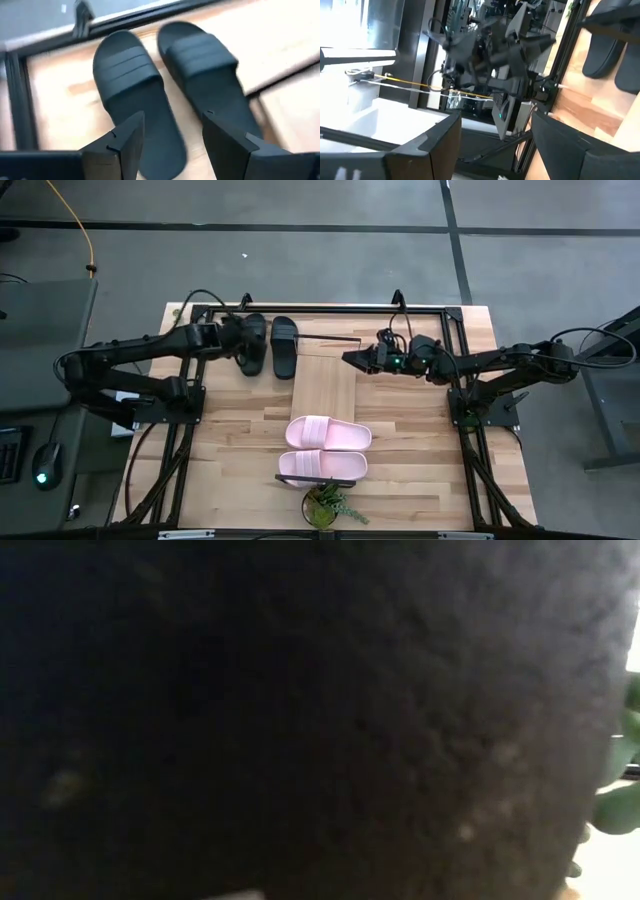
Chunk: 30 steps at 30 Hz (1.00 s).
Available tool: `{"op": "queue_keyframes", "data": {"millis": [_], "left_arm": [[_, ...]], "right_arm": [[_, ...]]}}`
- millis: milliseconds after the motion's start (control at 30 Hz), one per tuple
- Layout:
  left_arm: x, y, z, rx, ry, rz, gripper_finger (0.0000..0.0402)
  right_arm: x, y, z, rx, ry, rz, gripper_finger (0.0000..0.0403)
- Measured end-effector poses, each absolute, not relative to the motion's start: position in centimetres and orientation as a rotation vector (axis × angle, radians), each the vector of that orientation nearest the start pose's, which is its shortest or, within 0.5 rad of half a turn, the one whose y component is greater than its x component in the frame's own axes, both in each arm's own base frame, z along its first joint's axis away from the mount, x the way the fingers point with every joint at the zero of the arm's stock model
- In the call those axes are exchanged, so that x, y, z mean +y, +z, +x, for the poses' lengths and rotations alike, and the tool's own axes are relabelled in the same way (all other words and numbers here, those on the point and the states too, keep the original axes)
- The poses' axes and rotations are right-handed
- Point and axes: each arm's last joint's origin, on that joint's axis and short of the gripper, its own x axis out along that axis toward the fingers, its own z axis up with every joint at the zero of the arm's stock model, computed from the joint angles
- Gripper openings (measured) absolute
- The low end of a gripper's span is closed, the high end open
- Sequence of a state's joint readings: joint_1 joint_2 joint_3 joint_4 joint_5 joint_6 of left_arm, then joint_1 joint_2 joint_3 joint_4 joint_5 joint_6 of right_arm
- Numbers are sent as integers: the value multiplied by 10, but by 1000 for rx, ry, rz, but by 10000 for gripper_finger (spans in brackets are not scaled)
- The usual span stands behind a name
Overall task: Pick and place slides into the shelf
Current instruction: Put the left black slides on the shelf
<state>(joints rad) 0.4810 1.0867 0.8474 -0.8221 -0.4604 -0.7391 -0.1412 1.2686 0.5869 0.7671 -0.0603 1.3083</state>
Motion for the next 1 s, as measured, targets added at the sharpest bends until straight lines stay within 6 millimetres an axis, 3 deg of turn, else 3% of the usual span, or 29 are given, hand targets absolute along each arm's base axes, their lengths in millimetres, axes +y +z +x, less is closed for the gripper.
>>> {"op": "queue_keyframes", "data": {"millis": [333,567,667,1000], "left_arm": [[110,262,161,399,1340,-1073,182],[107,224,161,141,1344,-1461,182],[102,213,159,35,1295,-1538,182],[78,197,137,-264,1460,-1577,181]], "right_arm": [[-26,253,265,-76,1,1296,231],[-25,253,265,-68,6,1297,231],[-24,253,265,-47,35,1300,231],[-22,252,265,-17,58,1303,231]]}}
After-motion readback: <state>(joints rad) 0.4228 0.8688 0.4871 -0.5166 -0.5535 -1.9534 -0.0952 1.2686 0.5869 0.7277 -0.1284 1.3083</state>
